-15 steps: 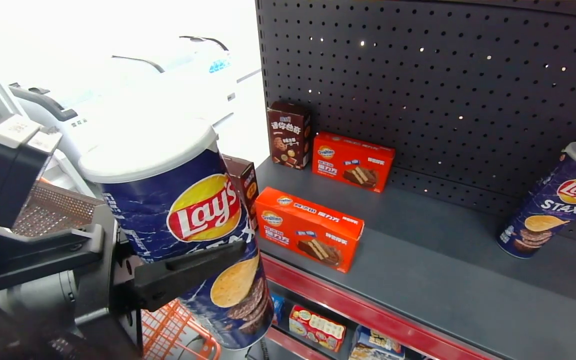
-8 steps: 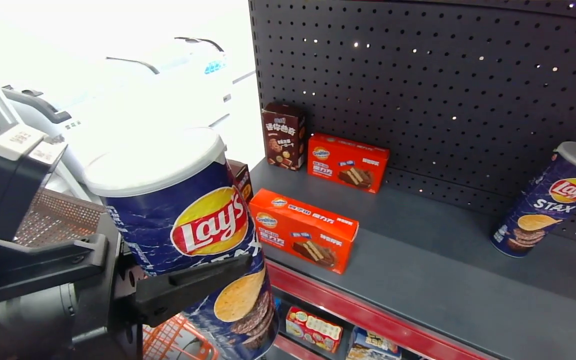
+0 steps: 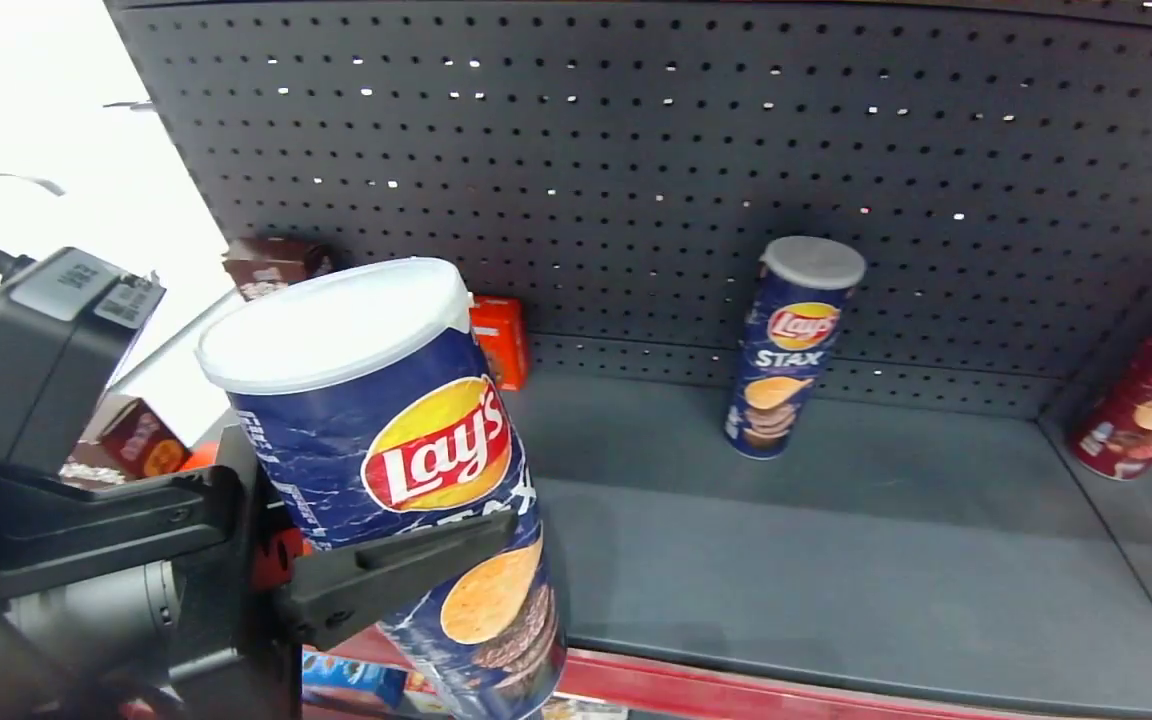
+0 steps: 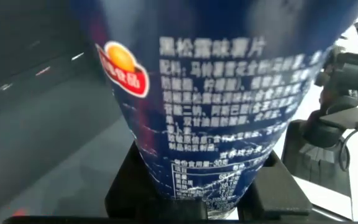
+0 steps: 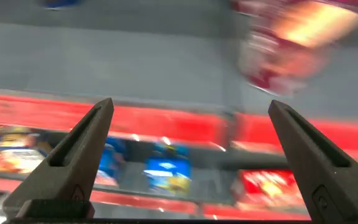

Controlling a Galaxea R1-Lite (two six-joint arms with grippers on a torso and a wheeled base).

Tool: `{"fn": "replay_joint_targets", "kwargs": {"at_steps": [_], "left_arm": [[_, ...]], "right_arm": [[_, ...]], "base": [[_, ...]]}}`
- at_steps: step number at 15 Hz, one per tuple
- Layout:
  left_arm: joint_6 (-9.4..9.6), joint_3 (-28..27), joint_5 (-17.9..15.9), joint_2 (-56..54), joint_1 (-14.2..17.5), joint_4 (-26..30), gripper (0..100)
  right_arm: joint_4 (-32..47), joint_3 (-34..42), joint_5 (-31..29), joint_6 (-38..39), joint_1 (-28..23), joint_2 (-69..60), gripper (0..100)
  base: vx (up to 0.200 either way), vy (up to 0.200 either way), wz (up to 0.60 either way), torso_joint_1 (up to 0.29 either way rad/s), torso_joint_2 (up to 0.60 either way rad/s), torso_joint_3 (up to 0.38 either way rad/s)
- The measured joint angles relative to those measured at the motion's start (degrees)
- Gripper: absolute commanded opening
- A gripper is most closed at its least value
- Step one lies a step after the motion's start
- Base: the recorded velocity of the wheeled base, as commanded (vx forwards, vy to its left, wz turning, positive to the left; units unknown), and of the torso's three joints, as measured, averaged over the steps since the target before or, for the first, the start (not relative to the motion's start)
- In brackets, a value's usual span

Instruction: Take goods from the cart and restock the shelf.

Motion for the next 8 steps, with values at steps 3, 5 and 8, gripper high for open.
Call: {"fn": "replay_joint_targets", "kwargs": {"at_steps": [3,5,8], "left_arm": [[0.00,0.12,0.05,0.11,0.00,0.00,0],[0.00,0.22,0.10,0.15,0.09,0.05,0],[0.00,0.15,0.00,0.13,0.41,0.05,0]], "right_arm": [[0.00,0.00,-0.05,0.09,0.00,0.00,100],[0.00,0.00,-0.02,0.05,0.00,0.00,100],[0.00,0.00,0.00,0.02,0.00,0.00,100]], "base": [[0.000,0.000,0.00,0.000,0.00,0.000],[0.000,0.000,0.00,0.000,0.00,0.000],[0.000,0.000,0.00,0.000,0.00,0.000]]}}
